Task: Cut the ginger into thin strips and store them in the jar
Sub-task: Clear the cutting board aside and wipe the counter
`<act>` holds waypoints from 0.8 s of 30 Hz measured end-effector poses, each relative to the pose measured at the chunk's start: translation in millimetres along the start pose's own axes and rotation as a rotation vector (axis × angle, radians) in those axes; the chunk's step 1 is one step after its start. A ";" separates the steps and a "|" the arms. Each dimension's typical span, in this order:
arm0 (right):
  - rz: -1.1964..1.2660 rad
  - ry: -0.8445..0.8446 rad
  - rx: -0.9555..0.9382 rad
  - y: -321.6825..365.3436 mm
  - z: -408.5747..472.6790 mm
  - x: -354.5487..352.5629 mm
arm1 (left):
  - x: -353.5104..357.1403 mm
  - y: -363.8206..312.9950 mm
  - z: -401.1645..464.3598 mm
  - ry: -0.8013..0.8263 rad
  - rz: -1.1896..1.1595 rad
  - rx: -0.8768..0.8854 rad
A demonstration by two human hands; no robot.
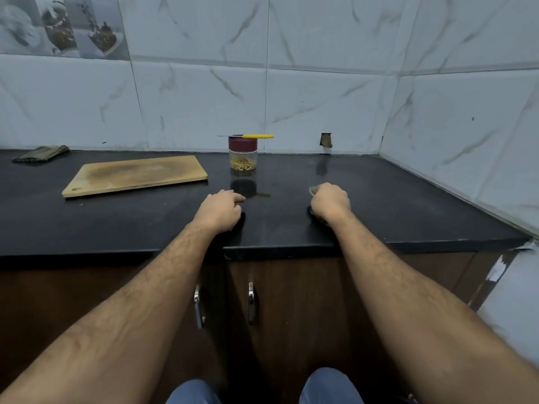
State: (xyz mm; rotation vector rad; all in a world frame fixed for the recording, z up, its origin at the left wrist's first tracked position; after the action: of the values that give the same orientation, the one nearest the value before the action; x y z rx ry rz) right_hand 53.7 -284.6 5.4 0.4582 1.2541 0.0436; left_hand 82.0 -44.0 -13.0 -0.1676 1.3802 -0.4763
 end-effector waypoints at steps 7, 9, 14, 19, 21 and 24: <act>-0.081 0.100 -0.366 131.8 -59.6 32.6 | -34.2 10.2 -8.2 -0.244 -0.072 -0.121; -0.160 0.104 -0.409 137.3 -75.3 52.6 | -38.3 14.9 -11.2 -0.255 -0.073 -0.145; -0.088 0.123 -0.432 126.8 -77.3 49.8 | -32.5 8.3 -6.3 -0.218 -0.043 -0.088; -0.088 0.094 -0.370 80.1 -75.6 21.1 | -24.8 -16.1 -3.1 -0.220 -0.048 -0.020; -0.087 0.102 -0.306 50.2 -69.3 10.5 | -25.4 -19.2 -2.4 -0.213 -0.035 -0.011; -0.067 0.111 -0.146 2.9 -56.8 2.3 | -23.0 -20.7 -4.9 -0.199 -0.027 0.003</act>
State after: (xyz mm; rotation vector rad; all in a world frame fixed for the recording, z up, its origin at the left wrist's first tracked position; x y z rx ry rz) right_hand 2.7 -263.7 -8.9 0.2908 1.3638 0.1042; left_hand 70.0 -52.0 14.7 -0.2257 1.1837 -0.4714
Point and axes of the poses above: each hand's wrist, its own z-axis towards the middle knuckle, its own x-axis out of the palm, y = z × x, the point moved 6 cm from there along z, towards the middle knuckle, and after that the axes turned 5 degrees about -x, right-handed, at the moved point
